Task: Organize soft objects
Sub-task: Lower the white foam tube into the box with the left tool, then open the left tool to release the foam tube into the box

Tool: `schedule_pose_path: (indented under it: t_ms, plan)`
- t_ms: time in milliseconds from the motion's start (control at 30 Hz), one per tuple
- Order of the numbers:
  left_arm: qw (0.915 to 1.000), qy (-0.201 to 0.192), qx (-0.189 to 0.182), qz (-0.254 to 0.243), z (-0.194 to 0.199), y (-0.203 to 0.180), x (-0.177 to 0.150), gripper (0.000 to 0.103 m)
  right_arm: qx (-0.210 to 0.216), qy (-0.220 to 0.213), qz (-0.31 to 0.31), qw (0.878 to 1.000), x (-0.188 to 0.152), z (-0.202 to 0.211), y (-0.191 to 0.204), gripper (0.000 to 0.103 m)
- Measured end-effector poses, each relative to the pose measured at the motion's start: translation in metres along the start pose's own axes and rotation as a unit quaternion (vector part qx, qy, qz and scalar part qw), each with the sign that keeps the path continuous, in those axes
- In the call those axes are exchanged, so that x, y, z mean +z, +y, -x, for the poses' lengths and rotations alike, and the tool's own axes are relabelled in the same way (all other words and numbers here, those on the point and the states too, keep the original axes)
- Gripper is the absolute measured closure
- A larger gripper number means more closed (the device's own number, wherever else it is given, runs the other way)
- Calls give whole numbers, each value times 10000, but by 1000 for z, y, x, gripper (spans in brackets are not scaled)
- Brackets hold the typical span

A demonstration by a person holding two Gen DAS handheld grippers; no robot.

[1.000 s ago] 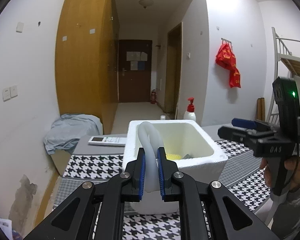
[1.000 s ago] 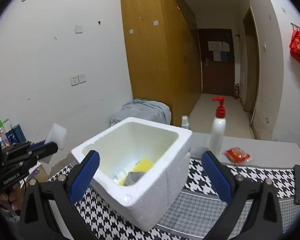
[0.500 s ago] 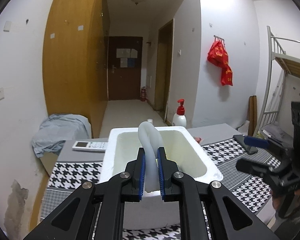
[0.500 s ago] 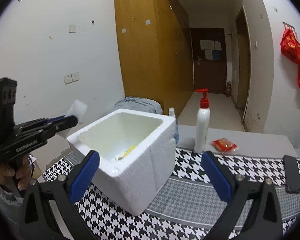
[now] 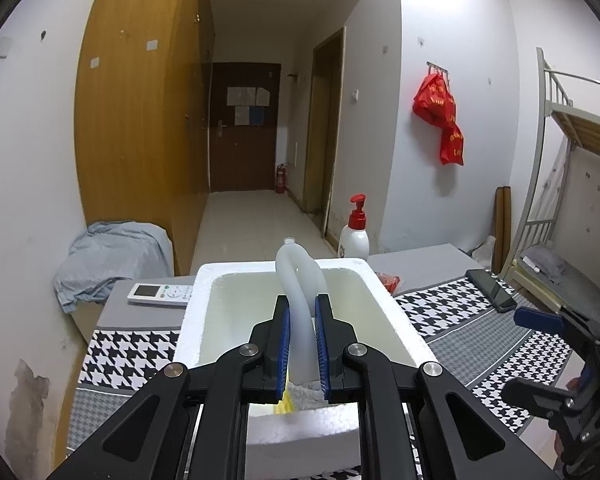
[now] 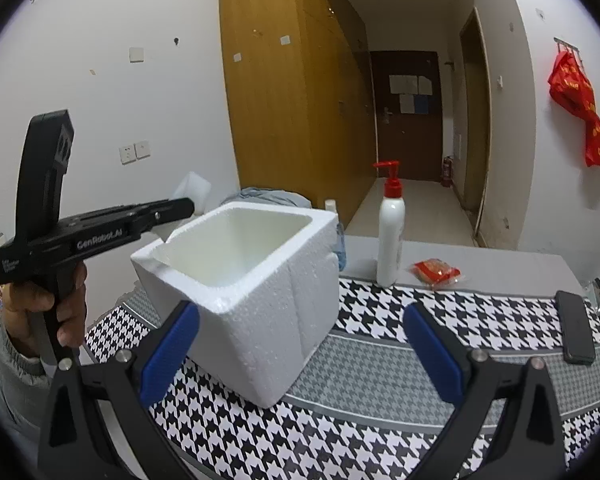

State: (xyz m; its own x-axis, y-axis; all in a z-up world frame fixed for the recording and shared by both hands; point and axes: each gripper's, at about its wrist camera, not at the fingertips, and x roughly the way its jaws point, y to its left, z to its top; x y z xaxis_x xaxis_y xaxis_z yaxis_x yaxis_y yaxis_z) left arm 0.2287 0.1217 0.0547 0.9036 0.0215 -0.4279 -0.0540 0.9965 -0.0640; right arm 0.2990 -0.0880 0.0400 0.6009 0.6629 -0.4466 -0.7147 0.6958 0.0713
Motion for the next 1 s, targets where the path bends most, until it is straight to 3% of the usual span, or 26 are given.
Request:
schedule_pose_path:
  t_ms: [400,467,567,633,733,800,1000]
  plan:
    - [9998,146,13,-100,-26,-9,4,90,-218,22,-108,9997,-12,12,-13,0]
    - [9998,173,54,-125,-31,-10,3,84,-243,22,-141,9996,-13,12,-16,0]
    - [9997,194,67,-123,-35,-10,2,63,-296,47,-196,9994,-15,12,-20,0]
    - [9998,128,95,-109,-34,-9,2,34,-338,71,-225,9991,-18,13,-22,0]
    - [9995,-107,264,-123,-27,-9,2,11,-398,100,-235,9989,-20,14,-25,0]
    - [9994,-188,270,-130,-23,-11,2,4,-419,91,-232,9988,-20,16,-27,0]
    - [9994,-251,241,-45,-14,-13,2,2,-447,52,-250,9987,-20,20,-31,0]
